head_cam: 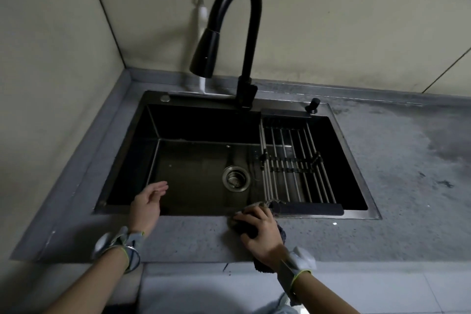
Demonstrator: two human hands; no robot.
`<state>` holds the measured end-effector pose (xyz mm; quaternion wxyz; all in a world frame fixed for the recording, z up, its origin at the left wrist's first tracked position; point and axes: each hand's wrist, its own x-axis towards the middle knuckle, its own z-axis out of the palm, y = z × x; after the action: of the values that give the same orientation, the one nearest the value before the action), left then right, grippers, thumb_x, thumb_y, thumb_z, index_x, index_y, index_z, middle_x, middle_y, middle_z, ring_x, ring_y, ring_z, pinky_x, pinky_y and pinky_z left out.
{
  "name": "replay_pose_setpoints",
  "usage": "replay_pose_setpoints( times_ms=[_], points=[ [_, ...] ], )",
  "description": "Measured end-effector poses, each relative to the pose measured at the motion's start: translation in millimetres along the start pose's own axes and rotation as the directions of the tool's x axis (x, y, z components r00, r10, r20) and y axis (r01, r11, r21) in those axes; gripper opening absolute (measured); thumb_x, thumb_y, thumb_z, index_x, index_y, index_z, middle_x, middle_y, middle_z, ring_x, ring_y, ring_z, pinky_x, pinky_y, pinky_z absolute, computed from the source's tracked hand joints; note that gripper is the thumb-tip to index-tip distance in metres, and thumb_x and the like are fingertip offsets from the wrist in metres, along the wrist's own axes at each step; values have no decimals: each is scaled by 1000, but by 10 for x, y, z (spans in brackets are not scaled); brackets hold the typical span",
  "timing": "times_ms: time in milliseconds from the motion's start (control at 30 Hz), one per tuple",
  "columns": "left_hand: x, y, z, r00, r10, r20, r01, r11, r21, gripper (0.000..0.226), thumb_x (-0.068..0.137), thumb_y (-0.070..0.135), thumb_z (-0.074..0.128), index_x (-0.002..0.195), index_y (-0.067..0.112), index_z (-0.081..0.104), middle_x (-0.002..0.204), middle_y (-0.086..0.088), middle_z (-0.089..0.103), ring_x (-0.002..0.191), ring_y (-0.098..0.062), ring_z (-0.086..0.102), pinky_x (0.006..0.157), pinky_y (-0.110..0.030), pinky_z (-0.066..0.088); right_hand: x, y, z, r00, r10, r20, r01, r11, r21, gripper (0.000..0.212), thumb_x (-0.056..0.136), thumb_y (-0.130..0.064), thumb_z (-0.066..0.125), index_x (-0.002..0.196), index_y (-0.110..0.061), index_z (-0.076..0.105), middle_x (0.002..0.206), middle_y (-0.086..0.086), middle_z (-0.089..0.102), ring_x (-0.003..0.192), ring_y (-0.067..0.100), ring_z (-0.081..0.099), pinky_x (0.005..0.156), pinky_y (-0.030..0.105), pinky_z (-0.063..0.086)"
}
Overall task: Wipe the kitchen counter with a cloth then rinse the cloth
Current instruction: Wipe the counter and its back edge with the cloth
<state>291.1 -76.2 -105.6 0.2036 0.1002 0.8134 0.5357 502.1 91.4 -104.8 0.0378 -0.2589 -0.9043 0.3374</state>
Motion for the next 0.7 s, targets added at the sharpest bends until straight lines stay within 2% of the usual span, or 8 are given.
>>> replay_pose_setpoints(
  times_ms=[367, 700],
  points=[
    [20, -249, -862, 961, 33, -274, -19, 998, 53, 28, 98, -2, 39, 115, -2, 61, 116, -17, 64, 109, -29, 59, 89, -27, 39, 361, -858, 685, 985, -121, 121, 123, 992, -9, 42, 79, -23, 60, 120, -29, 62, 123, -3, 50, 119, 21, 36, 101, 30, 30],
    [136, -487, -1352, 911, -8, -412, -15, 999, -52, 27, 94, -9, 39, 107, -6, 62, 111, -24, 65, 106, -38, 61, 94, -36, 43, 656, -1508, 1183, 953, -201, 225, 206, 979, 2, 43, 84, -23, 56, 126, -29, 58, 128, -2, 45, 123, 20, 30, 101, 28, 24]
  ],
)
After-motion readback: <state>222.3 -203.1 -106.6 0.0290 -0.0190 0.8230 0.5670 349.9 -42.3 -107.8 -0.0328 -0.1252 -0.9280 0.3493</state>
